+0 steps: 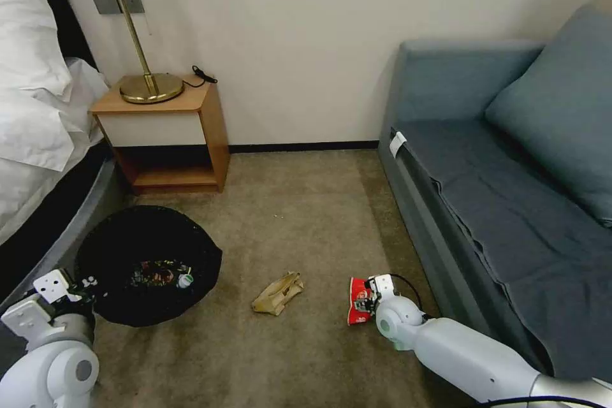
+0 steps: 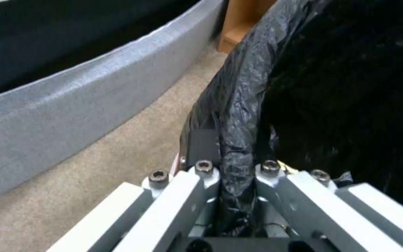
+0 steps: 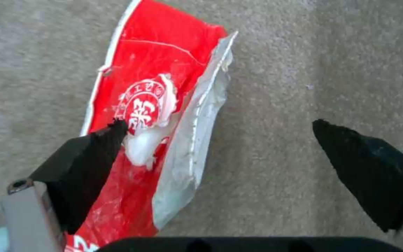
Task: Pick up the trash bin, then pick up the garbage on the floor and place it into the trash bin.
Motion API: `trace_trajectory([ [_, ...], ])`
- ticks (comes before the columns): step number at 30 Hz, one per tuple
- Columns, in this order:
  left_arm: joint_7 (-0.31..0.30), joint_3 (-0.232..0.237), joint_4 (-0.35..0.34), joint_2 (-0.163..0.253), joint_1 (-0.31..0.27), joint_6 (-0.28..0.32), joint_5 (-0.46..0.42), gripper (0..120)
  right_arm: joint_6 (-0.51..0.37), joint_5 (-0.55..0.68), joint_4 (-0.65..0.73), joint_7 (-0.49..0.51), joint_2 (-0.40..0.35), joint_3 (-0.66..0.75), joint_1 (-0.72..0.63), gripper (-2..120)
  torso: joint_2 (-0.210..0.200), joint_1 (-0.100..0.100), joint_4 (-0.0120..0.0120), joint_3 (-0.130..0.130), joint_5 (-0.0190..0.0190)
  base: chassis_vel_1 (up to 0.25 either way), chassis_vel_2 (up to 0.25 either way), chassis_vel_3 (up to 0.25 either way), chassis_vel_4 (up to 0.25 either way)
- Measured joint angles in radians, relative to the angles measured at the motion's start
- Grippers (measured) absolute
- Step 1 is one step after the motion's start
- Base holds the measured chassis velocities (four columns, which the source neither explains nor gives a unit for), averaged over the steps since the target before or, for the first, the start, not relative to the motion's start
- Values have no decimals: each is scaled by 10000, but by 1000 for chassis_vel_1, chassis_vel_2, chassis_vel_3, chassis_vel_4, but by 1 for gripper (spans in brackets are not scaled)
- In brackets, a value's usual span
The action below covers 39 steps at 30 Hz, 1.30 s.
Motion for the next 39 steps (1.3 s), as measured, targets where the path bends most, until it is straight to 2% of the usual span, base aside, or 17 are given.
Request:
trace_trajectory([
  [11, 1, 32, 57, -20, -23, -7, 102, 3, 172, -223, -256, -134, 139, 126, -116, 98, 0, 0, 0, 0, 0, 0, 0, 0, 0],
  [13, 1, 43, 63, -21, -33, -10, 109, 3, 212, -245, -211, -158, 139, 128, -148, 89, 0, 0, 0, 0, 0, 0, 0, 0, 0],
  [15, 1, 43, 66, -23, -37, -11, 114, 3, 232, -252, -191, -171, 136, 126, -157, 86, 0, 0, 1, 0, 0, 0, 0, 0, 0],
  [19, -1, 40, 96, -23, -42, -31, 156, 3, 304, -257, -46, -209, 82, 91, -177, 67, 0, 0, 1, -1, 0, 0, 0, 0, 0],
  [22, -1, 40, 96, -23, -42, -31, 156, 3, 304, -257, -46, -209, 82, 91, -177, 67, 0, 0, 1, -1, 0, 0, 0, 0, 0],
  [23, -1, 23, 101, -21, -44, -36, 163, 3, 331, -257, 53, -210, 48, 71, -181, 56, 0, 0, 0, 0, 0, 0, 0, 0, 0],
  [24, -1, 20, 102, -21, -45, -37, 165, 3, 351, -256, 106, -209, 33, 65, -181, 50, 0, 0, 1, 0, 0, 0, 0, 0, 0],
  [26, -1, 20, 101, -21, -44, -37, 166, 3, 360, -255, 146, -209, 22, 61, -181, 46, 0, -1, 1, 0, 0, 0, 0, 0, 0],
  [29, -1, 20, 102, -21, -44, -47, 167, 3, 400, -251, 300, -221, -26, 51, -199, 31, 0, 0, 0, 0, 0, 0, 0, 0, 0],
  [31, -2, 20, 102, -21, -44, -48, 168, 3, 411, -250, 335, -222, -36, 50, -207, 28, 0, -1, 0, 0, 0, 0, 0, 0, 0],
  [35, -3, 20, 107, -23, -46, -51, 169, 3, 481, -240, 541, -216, -92, 51, -228, 10, 0, -1, 0, 0, 0, 0, 0, 0, 0],
  [39, -6, 37, 110, -38, -48, -51, 174, 3, 538, -157, 825, -211, -171, 69, -232, 0, 0, 0, 0, 0, 0, 0, 0, 0, 0],
])
